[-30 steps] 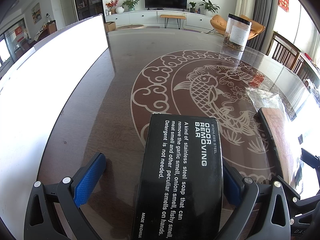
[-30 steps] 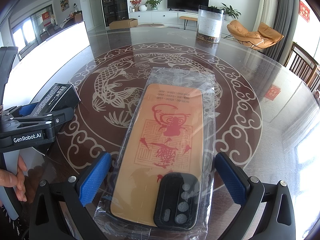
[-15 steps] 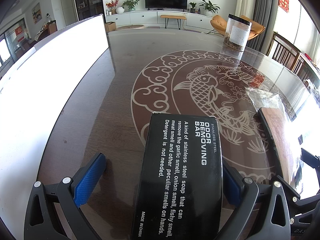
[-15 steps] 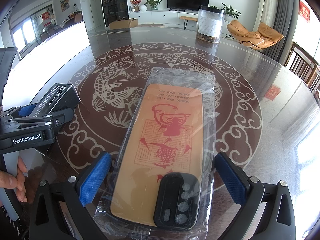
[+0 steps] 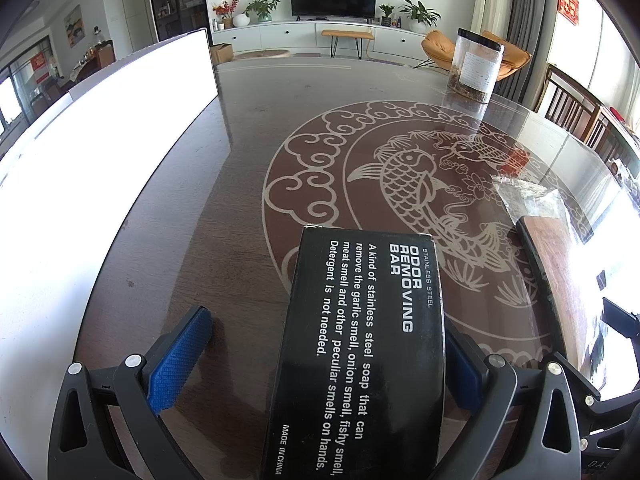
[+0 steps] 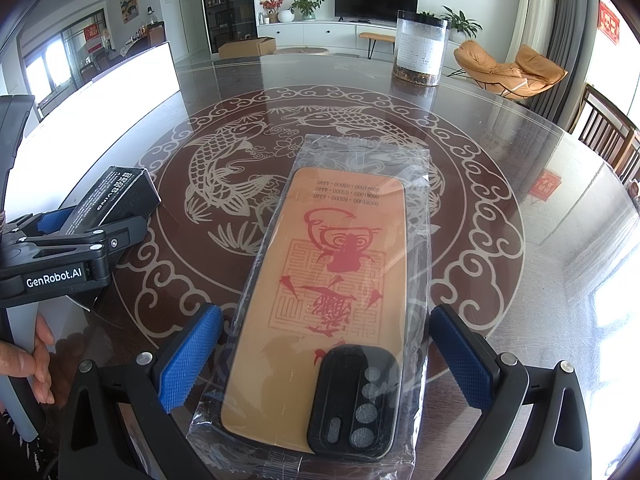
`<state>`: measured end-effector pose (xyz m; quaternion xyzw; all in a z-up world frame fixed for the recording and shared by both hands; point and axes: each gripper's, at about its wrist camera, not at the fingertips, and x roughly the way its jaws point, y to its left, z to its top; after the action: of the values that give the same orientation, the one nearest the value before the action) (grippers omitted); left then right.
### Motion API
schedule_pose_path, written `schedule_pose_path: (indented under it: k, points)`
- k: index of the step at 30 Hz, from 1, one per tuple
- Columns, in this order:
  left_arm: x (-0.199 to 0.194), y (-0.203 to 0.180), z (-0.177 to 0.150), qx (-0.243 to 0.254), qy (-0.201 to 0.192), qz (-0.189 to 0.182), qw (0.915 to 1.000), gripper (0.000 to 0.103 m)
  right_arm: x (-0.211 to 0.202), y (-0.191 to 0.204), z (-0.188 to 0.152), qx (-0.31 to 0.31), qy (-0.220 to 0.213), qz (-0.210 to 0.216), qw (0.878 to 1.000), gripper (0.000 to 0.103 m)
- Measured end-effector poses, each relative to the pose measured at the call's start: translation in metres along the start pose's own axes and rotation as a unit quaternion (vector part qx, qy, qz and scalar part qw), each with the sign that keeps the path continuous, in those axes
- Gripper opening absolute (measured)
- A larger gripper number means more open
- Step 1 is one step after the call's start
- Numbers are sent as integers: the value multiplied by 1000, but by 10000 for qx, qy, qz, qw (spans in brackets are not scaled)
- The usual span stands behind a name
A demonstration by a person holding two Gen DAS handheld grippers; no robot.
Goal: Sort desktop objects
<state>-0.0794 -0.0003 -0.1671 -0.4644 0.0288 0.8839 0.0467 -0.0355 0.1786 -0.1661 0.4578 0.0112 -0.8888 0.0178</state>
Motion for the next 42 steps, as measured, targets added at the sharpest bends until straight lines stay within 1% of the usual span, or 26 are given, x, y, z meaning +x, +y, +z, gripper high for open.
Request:
schedule_pose_path:
  k: [8, 10, 12, 13, 16, 18, 21, 22, 23, 25, 26, 27, 28, 29, 30, 32, 33, 34, 36, 39, 40, 41, 42]
  points:
    - [0, 0, 0, 2, 7, -3, 10000, 103, 0, 0, 0, 3, 0, 4, 10000, 103]
    - [0, 0, 1, 64, 69, -44, 9999, 103, 0, 0, 0, -1, 2, -2, 10000, 103]
    - [0, -1, 2, 238, 202, -154, 9994, 103, 0, 0, 0, 0, 1, -1, 10000, 103]
    - [2, -1, 5, 322, 336, -213, 9987, 103, 0, 0, 0, 0, 1, -1, 10000, 103]
    - [8, -1, 17, 651, 792, -389, 9940, 103, 0, 0, 0, 2, 1, 0, 10000, 103]
    - [11, -2, 21, 811, 986, -454, 9908, 103, 0, 0, 0, 0, 2, -4, 10000, 103]
    - [11, -3, 22, 713, 1040, -384, 9913, 103, 0, 1, 1, -13, 8, 19, 10000, 103]
    - [10, -4, 20, 642, 1026, -338, 9921, 103, 1, 0, 3, -79, 63, 51, 9999, 103]
    - [8, -6, 17, 604, 1013, -296, 9926, 103, 2, 0, 6, -181, 237, 124, 9995, 103]
    - [-1, -14, 14, 685, 913, -337, 9929, 82, 9, -1, 19, -390, 816, 248, 9956, 103]
    - [-6, -20, 14, 777, 897, -398, 9921, 58, 12, -2, 25, -442, 1096, 321, 9925, 103]
    - [-8, -27, 14, 926, 949, -233, 9909, 58, 13, -3, 30, -440, 1260, 502, 9898, 103]
    - [-9, -31, 11, 1071, 896, -122, 9901, 58, 14, -6, 35, -409, 1356, 666, 9877, 94]
    - [-10, -33, 7, 1105, 884, -91, 9899, 57, 13, -7, 38, -476, 1395, 602, 9872, 85]
    - [-9, -31, 6, 992, 927, -132, 9907, 57, 12, -6, 41, -617, 1421, 526, 9865, 78]
    - [-14, -22, 7, 666, 896, -299, 9933, 57, 10, -8, 42, -594, 1564, 637, 9838, 78]
    - [-19, -17, 10, 510, 850, -401, 9943, 57, 7, -9, 43, -578, 1558, 650, 9840, 78]
    - [-26, -12, 14, 367, 763, -500, 9952, 57, 1, -10, 44, -542, 1500, 687, 9848, 78]
    - [-40, -7, 21, 195, 585, -608, 9962, 57, -17, -17, 51, -289, 1297, 891, 9871, 77]
    - [-53, -3, 27, 138, 407, -564, 9975, 57, -36, -23, 62, 22, 1141, 1161, 9867, 76]
    - [-57, 2, 28, 65, 380, -598, 9975, 57, -39, -23, 65, 60, 1136, 1199, 9863, 73]
    - [-60, 7, 28, -35, 359, -647, 9973, 57, -41, -21, 69, 104, 1128, 1224, 9860, 57]
    - [-63, 15, 29, -118, 347, -686, 9970, 57, -42, -22, 72, 188, 1167, 1309, 9843, 9]
